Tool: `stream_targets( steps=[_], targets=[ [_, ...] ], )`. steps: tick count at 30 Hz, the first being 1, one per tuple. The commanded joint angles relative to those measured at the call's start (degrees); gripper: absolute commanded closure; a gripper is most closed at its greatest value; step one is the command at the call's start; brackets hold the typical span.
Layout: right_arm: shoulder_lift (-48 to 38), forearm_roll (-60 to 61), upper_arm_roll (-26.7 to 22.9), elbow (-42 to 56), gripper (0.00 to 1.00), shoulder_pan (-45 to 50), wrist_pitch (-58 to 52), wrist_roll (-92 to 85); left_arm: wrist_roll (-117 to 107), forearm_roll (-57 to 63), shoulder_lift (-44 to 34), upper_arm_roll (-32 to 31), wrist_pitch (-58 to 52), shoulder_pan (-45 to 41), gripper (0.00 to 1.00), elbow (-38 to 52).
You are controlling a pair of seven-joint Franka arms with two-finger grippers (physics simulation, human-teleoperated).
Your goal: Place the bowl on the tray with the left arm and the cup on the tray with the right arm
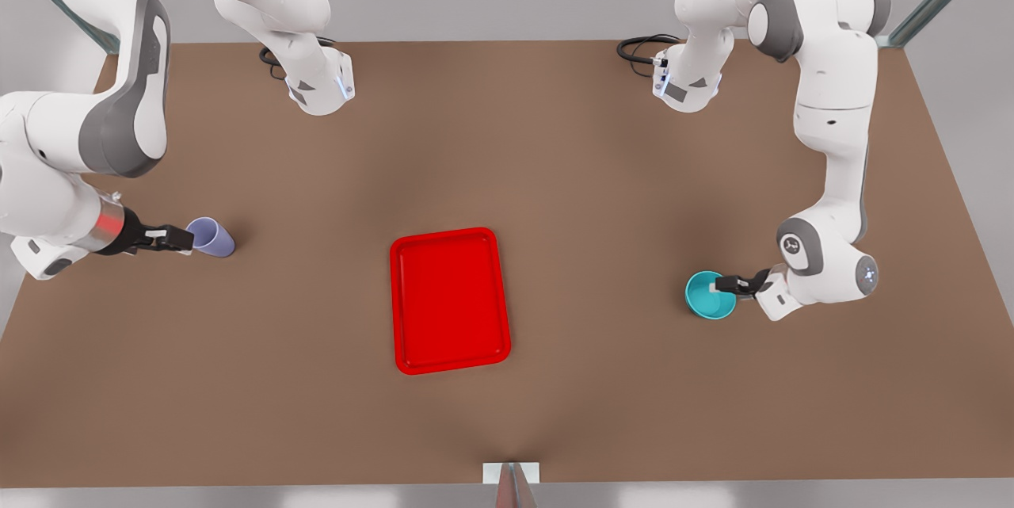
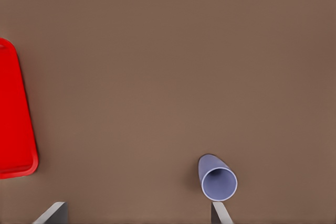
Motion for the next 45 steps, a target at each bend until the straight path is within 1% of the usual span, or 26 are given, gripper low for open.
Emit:
stream_targets(
  steps=[1,2,3,5,6,9,11,12,14,16,18,19,26,30,32,34,35,39,40,43,45],
  targets=[
    [0.0,-0.01,-0.02,0.0,0.0,0.03,0.0,0.0,-0.09,0.03,0.0,0.0,0.0,0.0,0.0,0.0],
    [0.0,-0.01,-0.02,0.0,0.0,0.03,0.0,0.0,-0.09,0.03,0.0,0.0,0.0,0.0,0.0,0.0],
    [0.0,-0.01,0.07,0.0,0.0,0.29,0.09,0.27,-0.09,0.03,0.18,0.0,0.0,0.0,0.03,0.0],
    [0.09,0.08,0.07,0.0,0.0,0.21,0.09,0.27,-0.09,0.03,0.62,0.0,0.0,0.0,0.34,0.0],
    [0.0,0.08,0.07,0.0,0.0,0.12,0.09,0.27,-0.09,0.03,0.62,0.0,0.0,0.0,0.43,0.0],
    [0.0,0.08,0.07,0.09,0.0,0.03,0.09,0.09,0.09,0.12,0.97,0.0,0.0,-0.44,0.47,0.0],
    [0.0,-0.01,0.07,0.09,0.0,0.03,0.09,0.09,0.0,1.34,0.97,0.09,0.0,-0.44,0.56,0.0],
    [0.0,-0.09,0.07,0.09,0.0,0.12,0.09,0.18,0.0,1.88,0.97,0.09,0.0,-0.7,0.59,0.0],
    [0.09,-0.18,-0.02,0.18,0.0,-0.67,0.26,0.0,-0.09,1.88,1.32,0.26,0.0,-0.7,0.6,0.0],
    [0.09,-0.18,0.07,0.09,0.0,-1.02,0.09,0.0,0.0,1.88,1.67,0.26,0.53,-0.7,0.65,0.09],
    [0.08,0.08,0.07,0.09,0.0,-1.29,0.09,0.0,-0.18,1.88,1.76,0.35,0.53,-0.7,0.75,0.18],
    [0.0,0.08,0.07,0.09,0.0,-1.2,0.09,0.0,-0.35,1.88,1.76,0.35,0.79,-0.7,0.79,0.18],
    [0.0,0.08,0.07,0.09,0.0,-1.73,0.09,0.0,-0.7,1.97,1.06,0.35,1.14,-1.49,0.79,0.26],
    [0.09,-0.09,0.07,0.09,0.0,-1.9,0.09,0.0,-7.9,1.88,-0.18,0.35,1.05,-3.07,0.79,1.41],
    [0.0,-0.01,0.07,0.09,0.0,-1.9,0.09,0.0,-16.78,1.44,-0.35,0.26,1.05,-6.15,0.79,2.81],
    [0.08,-0.01,0.07,0.09,0.0,-1.9,0.09,0.0,-21.27,0.39,-0.26,0.0,0.79,-7.38,0.79,4.74],
    [0.09,-0.01,0.07,0.09,0.0,-1.9,0.09,0.0,-24.25,-2.25,-0.26,0.0,0.7,-10.19,0.79,5.54],
    [0.08,0.26,0.07,0.09,0.0,-2.17,0.09,0.0,-38.49,-4.27,-0.26,0.0,0.7,-19.16,0.79,7.91],
    [0.0,0.26,0.07,0.18,0.0,-2.08,0.0,0.0,-39.46,-7.08,-0.18,0.0,0.7,-21.62,0.79,8.7],
    [0.0,0.34,0.07,0.09,0.0,-2.17,0.0,-0.09,-49.83,-7.35,0.26,0.0,0.88,-25.75,0.79,11.07],
    [0.0,0.52,0.15,0.09,0.0,-2.34,-1.4,-0.09,-57.39,-7.26,2.55,0.0,1.06,-28.21,0.79,14.85]
  ],
)
